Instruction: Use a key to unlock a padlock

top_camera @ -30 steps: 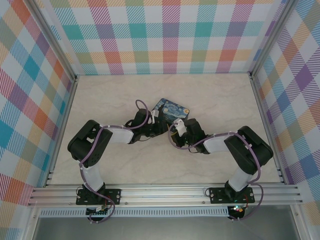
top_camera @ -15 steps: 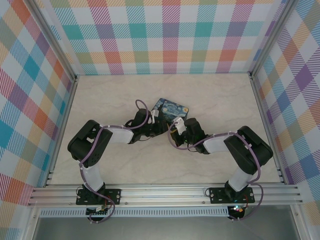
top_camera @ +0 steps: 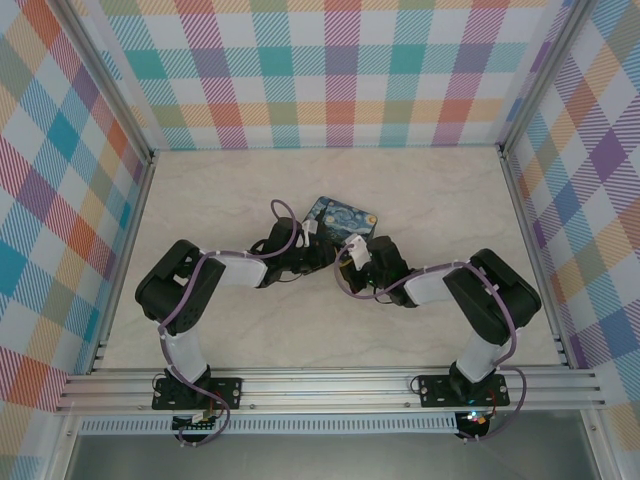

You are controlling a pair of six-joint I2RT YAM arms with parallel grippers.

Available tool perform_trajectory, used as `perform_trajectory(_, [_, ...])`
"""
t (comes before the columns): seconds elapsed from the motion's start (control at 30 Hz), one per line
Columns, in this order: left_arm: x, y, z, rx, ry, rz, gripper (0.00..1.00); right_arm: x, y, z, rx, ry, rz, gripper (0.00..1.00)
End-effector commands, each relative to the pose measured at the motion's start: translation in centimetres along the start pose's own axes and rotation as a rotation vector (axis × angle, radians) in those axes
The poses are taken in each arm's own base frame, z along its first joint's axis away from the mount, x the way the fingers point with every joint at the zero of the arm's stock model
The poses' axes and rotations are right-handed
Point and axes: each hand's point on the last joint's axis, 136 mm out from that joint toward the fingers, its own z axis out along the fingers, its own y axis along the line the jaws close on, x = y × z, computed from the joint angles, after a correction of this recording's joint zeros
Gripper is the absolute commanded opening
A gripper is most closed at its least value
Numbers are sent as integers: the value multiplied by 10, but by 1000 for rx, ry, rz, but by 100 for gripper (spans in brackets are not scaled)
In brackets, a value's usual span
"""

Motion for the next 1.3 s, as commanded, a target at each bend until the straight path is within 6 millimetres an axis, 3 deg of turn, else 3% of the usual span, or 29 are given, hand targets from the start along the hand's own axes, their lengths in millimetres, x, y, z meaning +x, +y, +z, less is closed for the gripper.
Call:
perform_trajectory(0.0, [-3, -20, -5, 44, -24, 34, 25, -18, 6, -1, -23, -61, -37, 0])
perform_trajectory(0.2, [-5, -23, -6, 51, -27, 36, 25, -9, 8, -8, -38, -62, -35, 0])
perform_trajectory(0.57, [-4, -26, -10, 57, -27, 27, 24, -11, 17, -18, -111, -154, -27, 0])
perform_trajectory(0.9, [-2, -22, -11, 49, -24, 21, 24, -14, 3, -14, -59, -145, -26, 0])
perform_trajectory(1.27, [-1, -22, -11, 49, -22, 19, 23, -16, 3, -7, -66, -115, -45, 0])
